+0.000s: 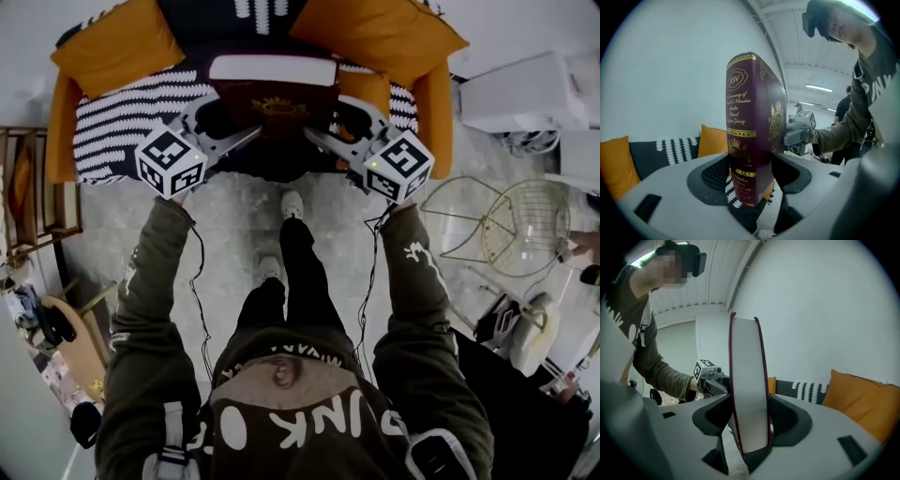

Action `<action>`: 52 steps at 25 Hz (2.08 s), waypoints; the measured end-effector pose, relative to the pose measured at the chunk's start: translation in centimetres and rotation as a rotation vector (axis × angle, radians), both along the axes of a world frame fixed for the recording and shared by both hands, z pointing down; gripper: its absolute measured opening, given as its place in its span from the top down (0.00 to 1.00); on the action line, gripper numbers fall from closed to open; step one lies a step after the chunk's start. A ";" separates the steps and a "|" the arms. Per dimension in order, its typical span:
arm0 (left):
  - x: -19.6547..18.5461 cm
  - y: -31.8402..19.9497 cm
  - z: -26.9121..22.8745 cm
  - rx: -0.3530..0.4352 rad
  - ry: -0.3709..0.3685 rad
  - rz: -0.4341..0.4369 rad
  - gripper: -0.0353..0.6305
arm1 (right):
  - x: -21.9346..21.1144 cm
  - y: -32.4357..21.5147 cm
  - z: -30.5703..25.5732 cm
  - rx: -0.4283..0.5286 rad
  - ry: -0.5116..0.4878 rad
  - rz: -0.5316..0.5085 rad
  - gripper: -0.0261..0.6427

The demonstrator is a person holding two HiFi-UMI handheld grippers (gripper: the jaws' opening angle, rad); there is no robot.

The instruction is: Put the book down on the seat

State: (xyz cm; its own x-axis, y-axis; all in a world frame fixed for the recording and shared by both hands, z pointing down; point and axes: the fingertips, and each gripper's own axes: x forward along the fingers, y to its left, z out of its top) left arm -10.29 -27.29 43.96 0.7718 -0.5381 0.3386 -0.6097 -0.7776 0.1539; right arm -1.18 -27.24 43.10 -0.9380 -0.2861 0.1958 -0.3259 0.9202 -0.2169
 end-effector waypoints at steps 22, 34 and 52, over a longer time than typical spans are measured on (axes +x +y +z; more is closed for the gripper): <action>-3.3 -8.2 30.9 -0.384 0.056 -0.049 0.54 | -3.5 -9.2 30.5 -0.363 0.070 -0.026 0.58; -4.0 -10.7 40.1 -0.583 0.091 -0.062 0.54 | -4.3 -12.0 39.7 -0.546 0.140 -0.062 0.59; -4.4 -16.0 42.4 -0.616 0.235 -0.190 0.57 | -0.8 -16.0 44.4 -0.692 0.121 0.055 0.56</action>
